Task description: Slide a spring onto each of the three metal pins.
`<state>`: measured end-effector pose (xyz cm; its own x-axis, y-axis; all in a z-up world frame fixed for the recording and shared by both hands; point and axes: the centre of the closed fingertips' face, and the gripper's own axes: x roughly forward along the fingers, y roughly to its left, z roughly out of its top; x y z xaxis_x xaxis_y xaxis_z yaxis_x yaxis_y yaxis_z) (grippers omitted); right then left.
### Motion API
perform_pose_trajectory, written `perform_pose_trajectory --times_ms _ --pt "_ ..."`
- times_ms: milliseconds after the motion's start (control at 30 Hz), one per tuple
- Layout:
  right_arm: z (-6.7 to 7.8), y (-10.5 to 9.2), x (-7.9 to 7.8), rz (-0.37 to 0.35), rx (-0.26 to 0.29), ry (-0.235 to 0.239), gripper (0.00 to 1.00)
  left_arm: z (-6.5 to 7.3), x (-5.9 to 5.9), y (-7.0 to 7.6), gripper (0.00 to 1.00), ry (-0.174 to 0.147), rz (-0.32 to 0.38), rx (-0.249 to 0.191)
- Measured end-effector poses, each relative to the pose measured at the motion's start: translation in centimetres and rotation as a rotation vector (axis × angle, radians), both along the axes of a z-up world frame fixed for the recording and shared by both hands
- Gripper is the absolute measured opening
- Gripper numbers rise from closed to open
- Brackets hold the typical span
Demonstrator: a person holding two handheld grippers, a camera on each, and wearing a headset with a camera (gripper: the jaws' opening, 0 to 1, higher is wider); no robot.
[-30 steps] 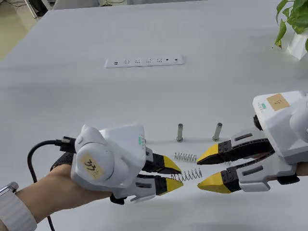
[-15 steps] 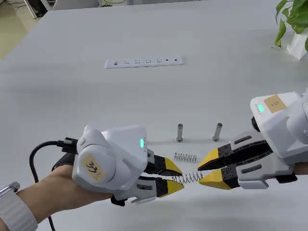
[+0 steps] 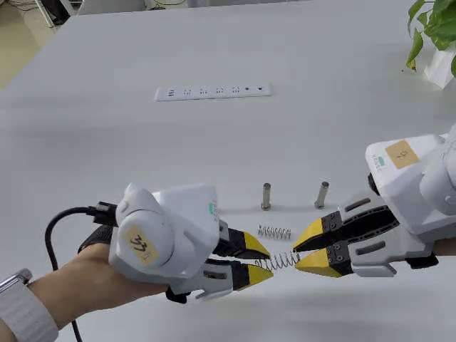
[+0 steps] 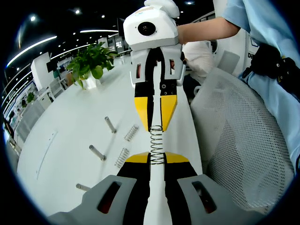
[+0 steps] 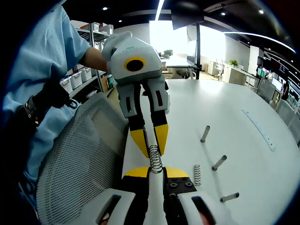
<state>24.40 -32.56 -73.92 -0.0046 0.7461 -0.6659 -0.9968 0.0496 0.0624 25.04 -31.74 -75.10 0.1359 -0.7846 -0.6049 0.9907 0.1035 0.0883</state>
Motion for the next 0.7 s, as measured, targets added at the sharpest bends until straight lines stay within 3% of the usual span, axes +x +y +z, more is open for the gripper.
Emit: perform_pose_trajectory --times_ms 400,700 --pt "1.1 0.8 0.4 0.043 -0.014 -0.065 0.06 -0.2 0.3 -0.2 0.07 0.043 0.026 -0.001" --pt "1.4 0.9 0.3 0.092 -0.058 -0.145 0.07 -0.2 0.3 -0.5 0.06 0.081 0.043 -0.018"
